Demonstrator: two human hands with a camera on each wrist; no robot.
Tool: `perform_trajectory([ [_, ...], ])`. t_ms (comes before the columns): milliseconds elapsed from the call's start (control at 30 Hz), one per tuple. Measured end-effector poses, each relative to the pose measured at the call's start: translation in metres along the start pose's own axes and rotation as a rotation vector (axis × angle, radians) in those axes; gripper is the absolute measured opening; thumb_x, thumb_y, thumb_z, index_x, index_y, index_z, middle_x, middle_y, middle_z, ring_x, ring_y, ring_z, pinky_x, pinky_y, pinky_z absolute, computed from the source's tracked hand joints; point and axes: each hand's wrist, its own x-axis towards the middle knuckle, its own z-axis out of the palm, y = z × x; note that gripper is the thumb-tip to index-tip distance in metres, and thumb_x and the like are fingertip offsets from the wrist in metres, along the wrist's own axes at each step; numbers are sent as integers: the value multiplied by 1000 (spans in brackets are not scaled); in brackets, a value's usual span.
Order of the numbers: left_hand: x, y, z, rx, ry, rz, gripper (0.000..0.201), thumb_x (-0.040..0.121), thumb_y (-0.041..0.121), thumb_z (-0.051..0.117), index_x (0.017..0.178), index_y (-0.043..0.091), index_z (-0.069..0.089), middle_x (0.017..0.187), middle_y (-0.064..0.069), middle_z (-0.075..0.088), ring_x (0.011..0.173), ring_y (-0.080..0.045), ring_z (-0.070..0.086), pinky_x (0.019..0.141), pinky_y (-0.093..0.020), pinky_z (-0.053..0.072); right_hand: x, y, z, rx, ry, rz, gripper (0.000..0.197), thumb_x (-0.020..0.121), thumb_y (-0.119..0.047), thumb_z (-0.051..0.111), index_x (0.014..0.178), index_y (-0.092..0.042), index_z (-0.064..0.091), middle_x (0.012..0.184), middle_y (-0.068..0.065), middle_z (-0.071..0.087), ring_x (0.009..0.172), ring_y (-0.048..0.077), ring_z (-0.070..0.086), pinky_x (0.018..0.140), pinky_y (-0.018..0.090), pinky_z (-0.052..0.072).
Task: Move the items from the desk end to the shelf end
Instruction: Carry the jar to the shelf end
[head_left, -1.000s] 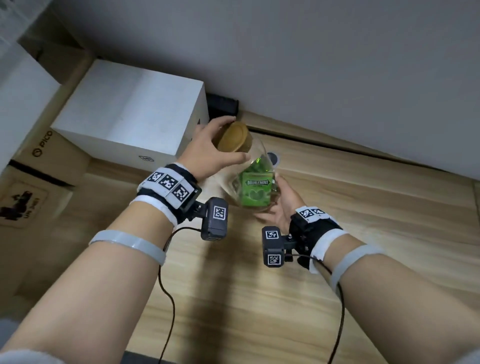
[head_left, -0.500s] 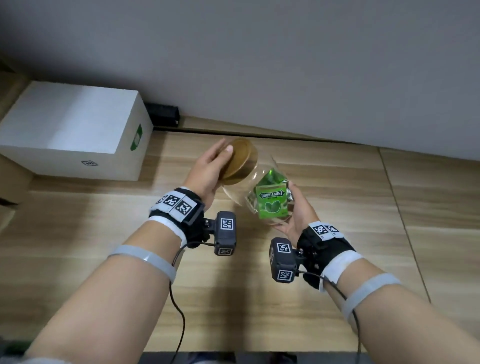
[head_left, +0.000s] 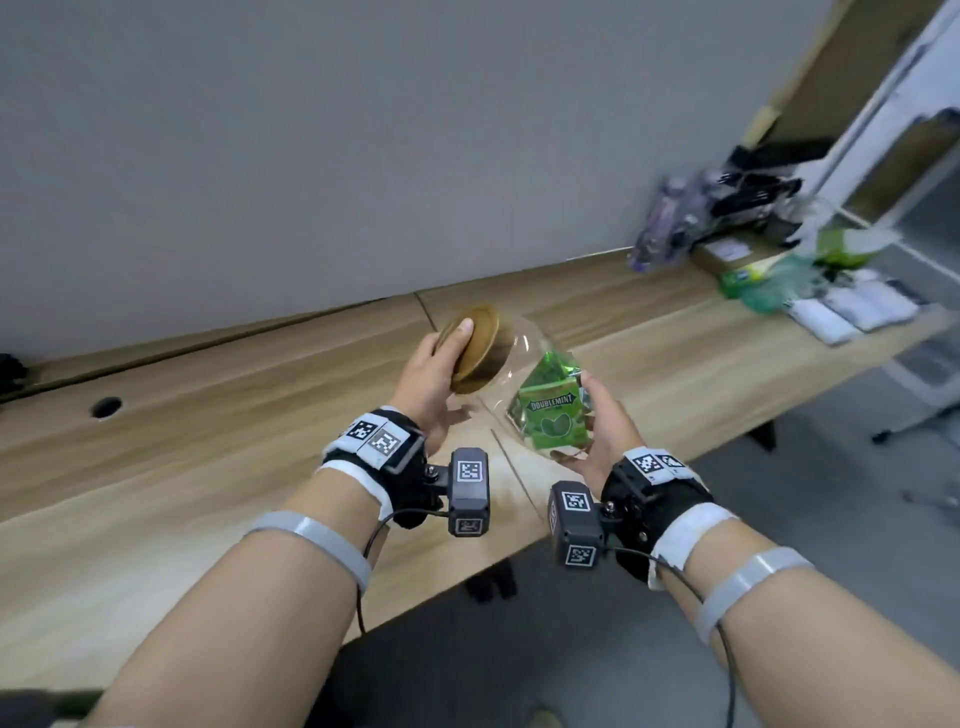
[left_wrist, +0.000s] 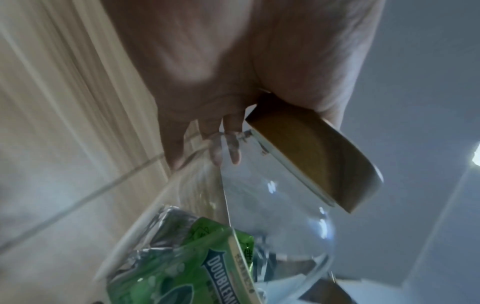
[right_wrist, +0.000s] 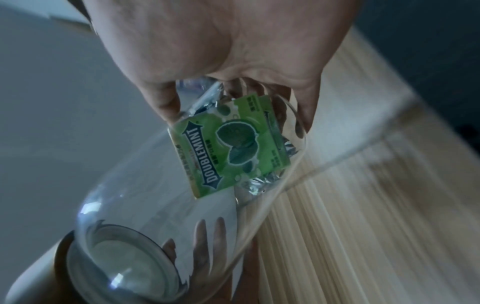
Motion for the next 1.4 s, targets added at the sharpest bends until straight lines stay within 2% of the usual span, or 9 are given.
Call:
perform_trajectory([
  [100, -4, 3, 81, -9, -146, -22, 43, 90, 56, 62, 122, 28, 58, 124, -8, 66, 106, -27, 64, 80, -52, 55, -4, -39, -75, 53, 72, -42, 72, 67, -64, 69, 126, -27, 53, 122, 7, 63, 105, 30, 66, 85, 52, 56],
  [233, 2, 12, 152, 6, -305, -14, 48, 88, 61, 60, 127, 32, 60, 128, -5, 67, 120, -30, 62, 91, -58, 54, -5, -78, -139, 111, 131, -107, 76, 62, -67, 70, 126, -30, 53, 123, 6, 61, 105, 30, 66, 80, 54, 57],
  [400, 26, 13, 202, 10, -417, -98, 72, 79, 73, 61, 134, 26, 60, 127, -5, 70, 107, -22, 68, 97, -45, 54, 6, -111, -174, 129, 162, -173, 70, 70, -65, 68, 128, -30, 49, 121, 5, 60, 105, 30, 64, 85, 56, 55],
  [600, 99, 6, 232, -78, -585, -249, 77, 77, 79, 59, 134, 28, 61, 136, -9, 64, 127, -38, 57, 97, -69, 46, 62, -143, -192, 70, 183, -94, 82, 58, -71, 69, 128, -32, 51, 125, 8, 59, 105, 35, 65, 79, 58, 56],
  [867, 192, -2, 259, -234, -314, -299, 66, 87, 72, 51, 129, 23, 62, 127, -10, 65, 116, -36, 59, 84, -70, 52, 155, -208, -176, -249, 181, -69, 55, 95, -48, 51, 145, -36, 32, 132, -3, 41, 114, 26, 46, 96, 61, 46],
  [1033, 232, -11, 277, -286, -170, -332, 66, 94, 69, 38, 116, 15, 67, 109, -11, 70, 97, -30, 63, 88, -70, 51, 206, -227, -170, -429, 166, -153, 56, 94, -49, 50, 145, -33, 37, 139, 0, 39, 116, 28, 48, 82, 43, 49],
  [1133, 257, -25, 290, -301, -98, -349, 68, 96, 68, 36, 115, 10, 68, 98, -11, 72, 90, -28, 64, 89, -69, 51, 241, -237, -178, -576, 164, -196, 56, 85, -55, 50, 135, -29, 49, 135, 5, 43, 128, 31, 43, 106, 53, 39],
  [1300, 303, -53, 321, -261, 5, -364, 74, 88, 75, 43, 123, 13, 65, 118, -14, 70, 112, -34, 64, 85, -69, 53, 310, -244, -204, -689, 55, -150, 61, 84, -56, 38, 133, -23, 52, 133, 8, 53, 123, 31, 51, 107, 49, 41],
  [1400, 330, -61, 351, -209, 85, -360, 68, 90, 72, 45, 121, 15, 63, 114, -13, 71, 108, -34, 66, 85, -66, 54, 358, -256, -226, -667, -45, -49, 49, 87, -54, 36, 125, -27, 52, 133, 13, 56, 119, 34, 56, 101, 52, 47],
])
